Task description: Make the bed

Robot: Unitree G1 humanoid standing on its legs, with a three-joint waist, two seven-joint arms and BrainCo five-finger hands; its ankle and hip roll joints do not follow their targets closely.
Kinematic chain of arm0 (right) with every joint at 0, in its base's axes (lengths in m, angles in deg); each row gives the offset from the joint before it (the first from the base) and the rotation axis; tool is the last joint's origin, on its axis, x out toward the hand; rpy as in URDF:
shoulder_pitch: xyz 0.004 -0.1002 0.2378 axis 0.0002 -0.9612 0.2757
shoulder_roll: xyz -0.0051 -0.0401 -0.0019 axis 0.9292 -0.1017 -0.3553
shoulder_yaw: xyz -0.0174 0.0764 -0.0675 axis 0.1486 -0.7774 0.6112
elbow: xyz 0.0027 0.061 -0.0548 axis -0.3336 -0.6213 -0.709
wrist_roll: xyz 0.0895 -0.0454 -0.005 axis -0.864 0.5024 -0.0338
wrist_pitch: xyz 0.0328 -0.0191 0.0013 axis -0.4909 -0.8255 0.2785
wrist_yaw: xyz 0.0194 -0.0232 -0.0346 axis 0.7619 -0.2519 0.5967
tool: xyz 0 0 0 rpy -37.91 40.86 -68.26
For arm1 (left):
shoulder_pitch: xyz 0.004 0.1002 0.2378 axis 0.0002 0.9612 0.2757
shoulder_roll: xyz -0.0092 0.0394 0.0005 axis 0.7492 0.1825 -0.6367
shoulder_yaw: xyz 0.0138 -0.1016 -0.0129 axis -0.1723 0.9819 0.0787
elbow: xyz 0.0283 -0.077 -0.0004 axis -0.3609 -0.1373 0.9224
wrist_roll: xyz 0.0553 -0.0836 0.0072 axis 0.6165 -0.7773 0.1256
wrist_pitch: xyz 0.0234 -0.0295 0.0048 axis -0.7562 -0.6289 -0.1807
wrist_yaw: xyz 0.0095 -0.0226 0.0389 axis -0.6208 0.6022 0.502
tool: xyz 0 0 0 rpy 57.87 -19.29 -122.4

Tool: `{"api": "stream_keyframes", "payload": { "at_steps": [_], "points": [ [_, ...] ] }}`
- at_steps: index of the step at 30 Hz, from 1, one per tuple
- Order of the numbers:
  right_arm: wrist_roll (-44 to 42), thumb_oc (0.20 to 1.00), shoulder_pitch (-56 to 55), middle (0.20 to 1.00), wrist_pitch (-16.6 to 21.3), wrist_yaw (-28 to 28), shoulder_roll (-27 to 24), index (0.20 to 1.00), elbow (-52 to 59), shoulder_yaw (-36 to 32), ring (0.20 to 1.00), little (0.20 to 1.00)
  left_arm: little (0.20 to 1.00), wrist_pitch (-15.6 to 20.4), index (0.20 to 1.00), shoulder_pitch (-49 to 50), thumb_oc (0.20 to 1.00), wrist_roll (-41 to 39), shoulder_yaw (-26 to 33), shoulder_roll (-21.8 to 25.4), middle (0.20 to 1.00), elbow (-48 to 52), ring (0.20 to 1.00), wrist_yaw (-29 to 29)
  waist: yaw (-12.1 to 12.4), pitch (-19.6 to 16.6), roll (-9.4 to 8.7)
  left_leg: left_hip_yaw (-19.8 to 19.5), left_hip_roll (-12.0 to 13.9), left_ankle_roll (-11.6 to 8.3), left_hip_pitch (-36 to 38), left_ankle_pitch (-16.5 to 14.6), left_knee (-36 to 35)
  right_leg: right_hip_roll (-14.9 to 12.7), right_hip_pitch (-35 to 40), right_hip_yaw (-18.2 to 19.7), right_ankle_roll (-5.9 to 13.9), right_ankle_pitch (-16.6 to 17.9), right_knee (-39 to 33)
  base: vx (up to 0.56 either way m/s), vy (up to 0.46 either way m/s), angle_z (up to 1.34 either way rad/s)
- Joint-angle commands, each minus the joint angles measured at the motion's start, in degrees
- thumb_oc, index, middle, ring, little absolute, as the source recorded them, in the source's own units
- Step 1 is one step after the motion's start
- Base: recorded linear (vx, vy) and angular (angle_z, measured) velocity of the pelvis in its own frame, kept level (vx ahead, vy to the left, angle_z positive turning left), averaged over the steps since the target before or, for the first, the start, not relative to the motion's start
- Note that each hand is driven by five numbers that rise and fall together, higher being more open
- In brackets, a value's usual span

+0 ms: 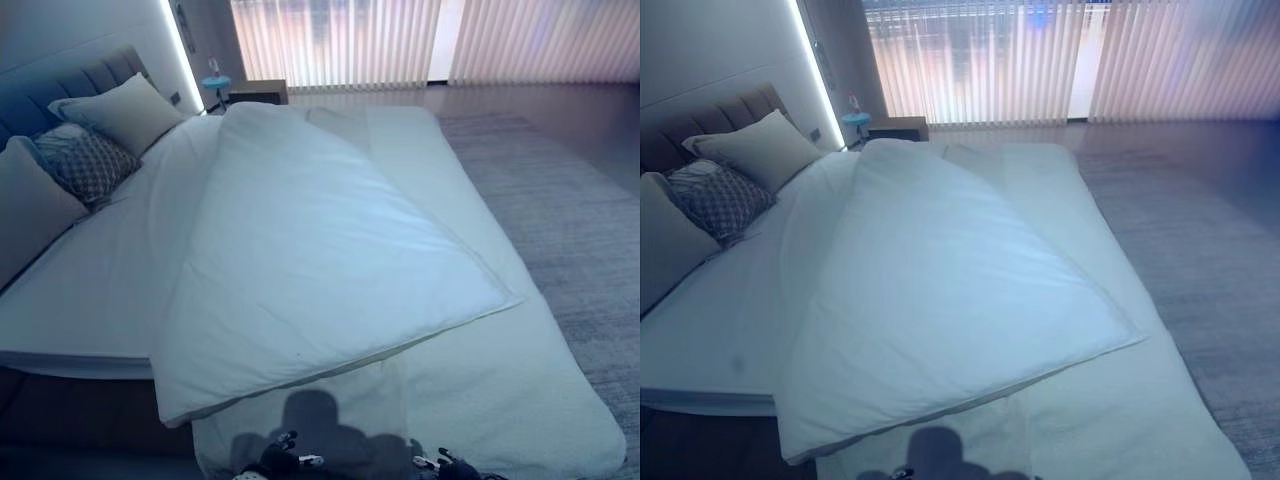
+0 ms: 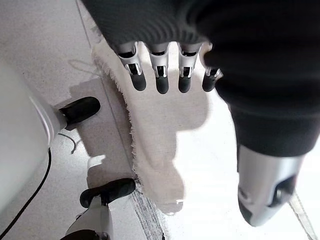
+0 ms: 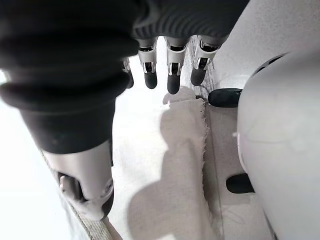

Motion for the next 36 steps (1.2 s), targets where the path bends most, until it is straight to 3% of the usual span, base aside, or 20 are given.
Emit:
{"api": "stream_keyframes", "payload": {
  "at_steps": [1, 4, 9, 12, 13, 15, 18, 23, 27, 36],
  "points": [
    [0.61, 1.000, 2.89, 1.000, 2.11, -0.16, 1.88, 1.000, -2.03, 1.25, 1.000, 1.000, 1.000, 1.11, 1.000, -3.41, 1.000, -1.36, 0.53, -0.88, 1.000, -3.78, 1.000, -0.72, 0.30, -0.81, -4.82, -1.03, -0.07, 0.06, -0.62, -2.51, 0.05, -3.49, -0.33, 3.79, 4.70, 1.00, 0.31, 0.00, 0.000, 0.00],
    [0.31, 1.000, 2.82, 1.000, 2.42, -0.12, 1.81, 1.000, -1.38, 1.39, 1.000, 1.000, 1.000, 1.31, 1.000, -3.72, 1.000, -4.61, 1.56, -0.74, 1.000, -2.85, 1.000, -1.01, 0.06, -0.14, -5.08, -1.00, 0.05, -0.05, -0.62, -2.38, 0.05, -3.17, -0.38, 3.75, 4.46, 1.02, 0.31, 0.00, 0.000, 0.00],
    [-1.44, 1.000, 3.85, 1.000, 3.05, -0.75, 1.06, 1.000, 1.97, 2.66, 1.000, 1.000, 1.000, 0.97, 1.000, -6.27, 1.000, -18.53, 4.29, -1.57, 1.000, 0.32, 1.000, -0.57, -0.63, 3.42, -5.45, -0.58, 0.69, -0.18, -1.93, -0.98, 0.05, -2.10, -2.11, 3.71, 3.59, 1.64, 0.71, -0.10, -0.023, -0.04],
    [-2.91, 1.000, 5.75, 1.000, 2.81, -1.15, 0.13, 1.000, 6.91, 4.86, 1.000, 1.000, 1.000, 0.56, 1.000, -10.13, 1.000, -26.78, 5.22, -1.43, 1.000, 2.96, 1.000, 0.25, -1.03, 7.38, -5.85, -0.27, 1.28, -0.30, -4.39, 0.68, 0.40, -1.42, -6.51, 4.41, 3.18, 1.06, 4.23, -0.25, -0.030, -0.06],
    [-3.55, 1.000, 7.59, 1.000, 2.53, -1.26, -0.73, 1.000, 9.89, 6.84, 1.000, 1.000, 1.000, 0.36, 1.000, -13.50, 1.000, -30.70, 5.85, -0.99, 1.000, 4.68, 1.000, 1.62, -0.94, 10.02, -6.27, -1.43, 1.04, -0.14, -8.31, 0.48, 3.62, -1.41, -10.63, 4.91, 3.04, 0.95, 7.48, -0.36, -0.028, -0.17],
    [-4.27, 1.000, 9.10, 1.000, 2.30, -1.26, -1.47, 1.000, 11.56, 7.64, 1.000, 1.000, 1.000, 0.15, 1.000, -17.03, 1.000, -33.68, 6.68, -0.81, 1.000, 5.38, 1.000, 2.84, -1.31, 11.52, -6.49, -1.62, 0.81, -0.21, -12.63, 0.53, 6.32, -1.21, -14.99, 4.48, 3.15, 0.55, 11.09, -0.25, -0.012, -0.19],
    [-5.28, 1.000, 9.86, 1.000, 1.99, -1.70, -1.97, 1.000, 13.78, 7.90, 1.000, 1.000, 1.000, -0.34, 1.000, -20.14, 1.000, -34.58, 6.69, -0.27, 1.000, 6.65, 1.000, 3.88, -2.41, 12.08, -6.66, -1.18, 1.04, -0.48, -17.52, -0.04, 11.03, -1.54, -18.68, 3.79, 3.15, -0.18, 13.93, -0.12, -0.022, -0.01],
    [-7.13, 1.000, 12.70, 1.000, 1.35, -2.50, -4.18, 1.000, 19.55, 8.89, 1.000, 1.000, 1.000, -1.99, 1.000, -28.31, 1.000, -47.89, 11.51, -1.02, 1.000, 8.21, 1.000, 7.00, -4.51, 14.51, -6.96, -0.33, 3.64, -0.87, -28.65, -2.18, 21.54, -1.89, -28.50, 3.27, 2.38, -1.70, 21.23, -0.08, -0.002, 0.17],
    [-6.75, 1.000, 12.87, 1.000, 1.03, -2.04, -5.66, 1.000, 24.44, 10.22, 1.000, 1.000, 1.000, -1.63, 1.000, -32.34, 1.000, -52.20, 14.54, -0.52, 1.000, 10.01, 1.000, 8.79, -5.62, 15.16, -7.18, -0.63, 4.58, -1.03, -34.40, -4.88, 27.64, -2.05, -34.19, 3.81, 2.10, -3.32, 26.66, -0.04, 0.033, -0.09],
    [-7.11, 1.000, 12.97, 1.000, 0.98, -1.98, -6.47, 1.000, 28.16, 10.59, 1.000, 1.000, 1.000, -0.46, 1.000, -36.29, 1.000, -57.32, 19.76, 1.25, 1.000, 10.16, 1.000, 8.06, -6.92, 14.02, -7.26, -0.60, 5.19, -0.89, -40.20, -6.89, 32.04, -1.96, -40.08, 4.59, 1.85, -4.19, 30.00, 0.01, 0.023, -0.08]
  ]
}}
